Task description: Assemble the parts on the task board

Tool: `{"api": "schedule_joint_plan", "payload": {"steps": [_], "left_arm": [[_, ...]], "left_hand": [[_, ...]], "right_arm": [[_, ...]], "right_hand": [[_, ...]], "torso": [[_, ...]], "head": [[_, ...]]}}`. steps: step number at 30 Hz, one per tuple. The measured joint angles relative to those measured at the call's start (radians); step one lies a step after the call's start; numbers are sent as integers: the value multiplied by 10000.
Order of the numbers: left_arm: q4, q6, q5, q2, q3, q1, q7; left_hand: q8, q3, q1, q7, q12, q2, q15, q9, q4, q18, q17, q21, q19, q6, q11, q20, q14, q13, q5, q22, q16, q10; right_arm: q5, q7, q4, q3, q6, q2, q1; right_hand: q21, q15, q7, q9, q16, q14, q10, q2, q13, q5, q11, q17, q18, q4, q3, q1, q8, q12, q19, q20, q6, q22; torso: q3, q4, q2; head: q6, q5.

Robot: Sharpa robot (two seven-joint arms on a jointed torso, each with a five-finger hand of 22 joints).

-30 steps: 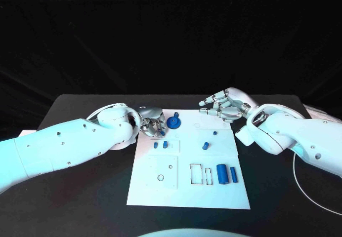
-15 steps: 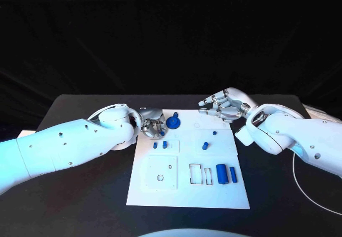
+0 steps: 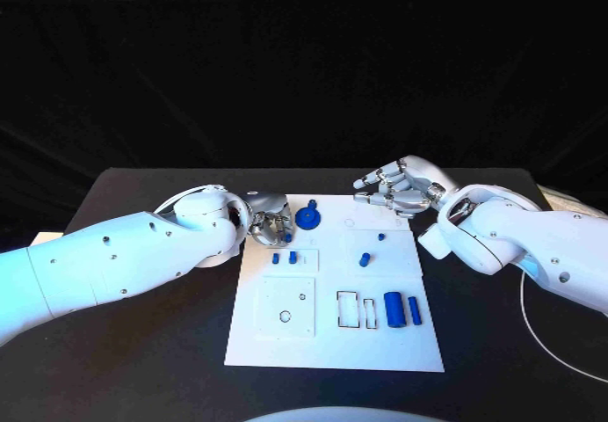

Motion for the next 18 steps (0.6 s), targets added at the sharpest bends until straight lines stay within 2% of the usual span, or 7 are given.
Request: {"api": "schedule_joint_plan", "payload": {"steps": [2, 5, 9, 10, 13, 16, 18], "left_arm": [[-9, -8, -4, -21, 0, 0, -12], [-19, -33, -8, -68, 0, 0, -28], [-12, -136, -8, -177, 0, 0, -32], [-4, -183, 2, -220, 0, 0, -32], [26, -399, 143, -374, 0, -1, -7], [53, -895, 839, -619, 1, -2, 124], [68, -1288, 1661, -776, 1, -2, 317]], "left_hand": [[0, 39, -61, 29, 0, -61, 27, -15, 21, 1, -40, -120, -37, -219, 18, 37, -18, -21, 0, 0, 0, -170], [0, 93, -114, 76, 0, -114, 86, -16, -9, 1, -128, -360, -120, -603, 104, 120, -14, -49, 0, -1, -56, -459], [0, 149, -114, 128, 0, -114, 157, -17, -65, 1, -399, -765, -193, -795, 158, 193, -12, -73, 0, -49, -228, -772], [0, 213, -114, 128, 0, -114, 157, -13, -73, 2, -457, -850, -228, -795, 177, 227, -12, -75, 0, -93, -245, -817], [13, 356, -90, 129, 0, -89, 173, 13, -122, 1, -736, -1143, -334, -791, 178, 236, -28, -75, 0, -266, -416, -818], [145, 668, 86, 108, 43, 85, 175, 47, -224, 3, -1178, -1606, -465, -553, 128, 211, -143, -49, 0, -531, -709, -761], [145, 845, 168, 99, 155, 167, 139, 47, -287, 171, -1489, -1946, -604, -532, 94, 194, -261, -24, 0, -721, -905, -612]], "right_arm": [[-7, -24, -27, 0, 7, -7, 0], [-63, -123, -96, 0, 72, -29, 0], [-401, -346, -211, 0, 282, -103, 0], [-552, -407, -236, 0, 352, -132, 0], [-1120, -592, -286, 0, 580, -237, 0], [-2126, -840, -298, 0, 894, -390, -1], [-2879, -1003, -279, 0, 1085, -478, -15]], "right_hand": [[-121, 0, -2, 0, -115, 0, -194, 13, -217, 0, 0, -101, 1, 17, -17, 13, 0, -257, -100, 9, -2, -148], [-580, 0, -9, 0, -508, 0, -1115, 188, -1578, 0, 39, -597, 241, 26, -26, 218, 0, -1748, -569, 18, -159, -924], [-1051, 0, 9, 0, -1106, 0, -1729, 220, -2718, -171, 180, -1312, 275, -198, 484, 837, 0, -3196, -927, 6, -180, -1635], [-1112, 0, 11, 5, -1246, 0, -1892, 189, -3109, -270, 185, -1478, 393, -300, 681, 1025, 16, -3676, -928, 6, -181, -1717], [-1189, 61, -6, 16, -1510, 13, -1968, 2, -4096, -511, 176, -1782, 394, -537, 1192, 1289, 102, -4775, -927, 6, -93, -1807], [-1190, 129, -18, 33, -1644, 19, -1896, -121, -5220, -768, 160, -1946, 394, -763, 1797, 1512, 210, -6055, -850, 83, 269, -1800], [-1190, 128, -3, 33, -1674, 19, -1651, -303, -5755, -852, 161, -1981, 393, -879, 2083, 1500, 282, -6631, -836, 97, 566, -1768]], "torso": [[-2, 0, -1], [-2, 2, 0], [-8, 3, -2], [-9, 3, -3], [-11, 1, -5], [-10, -6, -7], [-9, -14, -7]], "head": [[7, 4], [17, 8], [39, 8], [44, 8], [56, 8], [80, -16], [92, -59]]}}
